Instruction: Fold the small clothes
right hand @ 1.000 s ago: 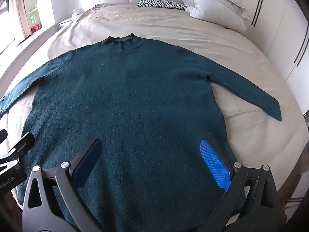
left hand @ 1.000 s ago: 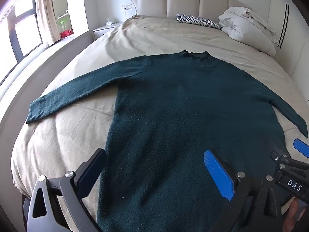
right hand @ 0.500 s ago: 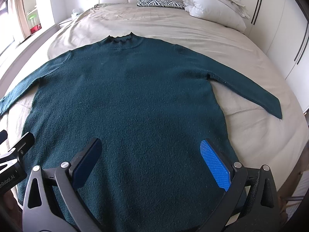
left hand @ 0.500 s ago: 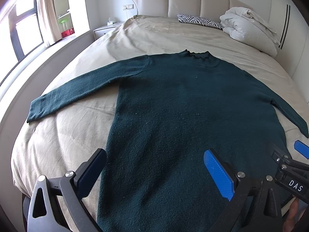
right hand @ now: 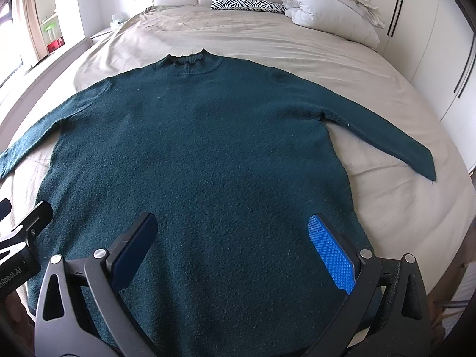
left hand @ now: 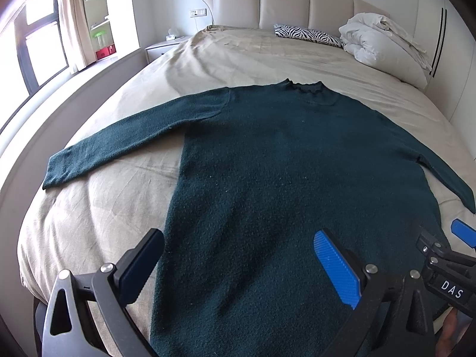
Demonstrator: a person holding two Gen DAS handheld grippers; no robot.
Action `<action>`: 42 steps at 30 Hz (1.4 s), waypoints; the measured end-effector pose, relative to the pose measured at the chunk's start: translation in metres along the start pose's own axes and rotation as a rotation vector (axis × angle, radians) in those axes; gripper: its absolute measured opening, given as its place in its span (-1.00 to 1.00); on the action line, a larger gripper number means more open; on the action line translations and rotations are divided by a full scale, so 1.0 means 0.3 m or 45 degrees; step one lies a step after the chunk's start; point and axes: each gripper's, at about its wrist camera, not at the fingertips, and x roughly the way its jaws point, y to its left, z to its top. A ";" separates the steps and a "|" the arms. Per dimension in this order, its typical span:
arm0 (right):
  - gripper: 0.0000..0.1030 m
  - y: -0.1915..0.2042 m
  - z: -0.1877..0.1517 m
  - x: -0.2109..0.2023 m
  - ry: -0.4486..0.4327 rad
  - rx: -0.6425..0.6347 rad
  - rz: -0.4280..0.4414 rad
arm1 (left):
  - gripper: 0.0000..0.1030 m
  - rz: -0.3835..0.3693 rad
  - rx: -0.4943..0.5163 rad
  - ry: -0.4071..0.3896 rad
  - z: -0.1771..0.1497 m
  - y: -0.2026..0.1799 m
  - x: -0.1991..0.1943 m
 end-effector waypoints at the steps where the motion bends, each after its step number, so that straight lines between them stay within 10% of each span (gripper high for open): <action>1: 1.00 0.000 0.000 0.000 -0.001 0.000 0.001 | 1.00 -0.001 -0.001 0.000 0.000 0.000 -0.001; 42: 1.00 0.003 -0.014 0.005 -0.013 0.015 0.006 | 1.00 0.013 -0.009 -0.029 0.009 -0.005 -0.020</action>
